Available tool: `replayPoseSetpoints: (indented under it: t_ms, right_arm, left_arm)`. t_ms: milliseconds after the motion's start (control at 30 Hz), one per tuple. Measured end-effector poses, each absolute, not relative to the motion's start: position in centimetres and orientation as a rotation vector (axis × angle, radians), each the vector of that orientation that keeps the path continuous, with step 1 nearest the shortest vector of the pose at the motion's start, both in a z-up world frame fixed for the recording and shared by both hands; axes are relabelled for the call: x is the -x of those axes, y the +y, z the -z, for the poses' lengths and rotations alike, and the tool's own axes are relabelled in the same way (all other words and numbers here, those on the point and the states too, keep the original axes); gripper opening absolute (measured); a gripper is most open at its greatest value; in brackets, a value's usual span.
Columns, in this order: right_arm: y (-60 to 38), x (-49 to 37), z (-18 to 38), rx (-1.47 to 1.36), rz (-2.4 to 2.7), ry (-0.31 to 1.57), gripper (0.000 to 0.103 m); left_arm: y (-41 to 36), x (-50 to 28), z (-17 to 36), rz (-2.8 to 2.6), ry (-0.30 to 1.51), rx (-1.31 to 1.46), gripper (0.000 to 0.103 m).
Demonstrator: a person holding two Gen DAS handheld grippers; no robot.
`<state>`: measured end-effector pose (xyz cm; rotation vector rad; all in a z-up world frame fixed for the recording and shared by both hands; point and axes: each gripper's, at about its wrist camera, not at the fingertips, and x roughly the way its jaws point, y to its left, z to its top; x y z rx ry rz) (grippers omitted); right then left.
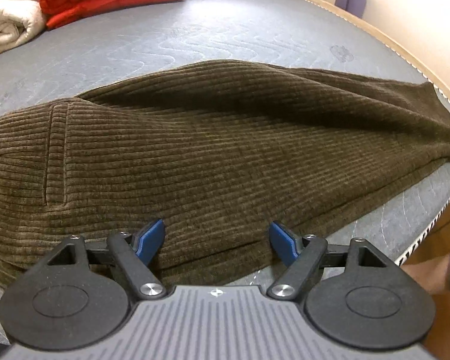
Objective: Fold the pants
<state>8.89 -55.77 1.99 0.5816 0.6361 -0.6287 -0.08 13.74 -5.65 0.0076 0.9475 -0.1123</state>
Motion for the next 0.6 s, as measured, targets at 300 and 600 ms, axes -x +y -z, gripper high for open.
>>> replayPoseSetpoints:
  t_ms: [300,600]
  right_arm:
    - [-52.2,-19.0,2.6,-0.667,0.299,0.839,0.048]
    - [-51.1,-23.9,5.6,-0.649,0.387,0.929,0.033]
  left_arm:
    - [13.1,0.3,6.3,0.107,0.925,-0.024,0.086]
    - [12.7,0.3,6.8,0.084,0.900,-0.025,0.088]
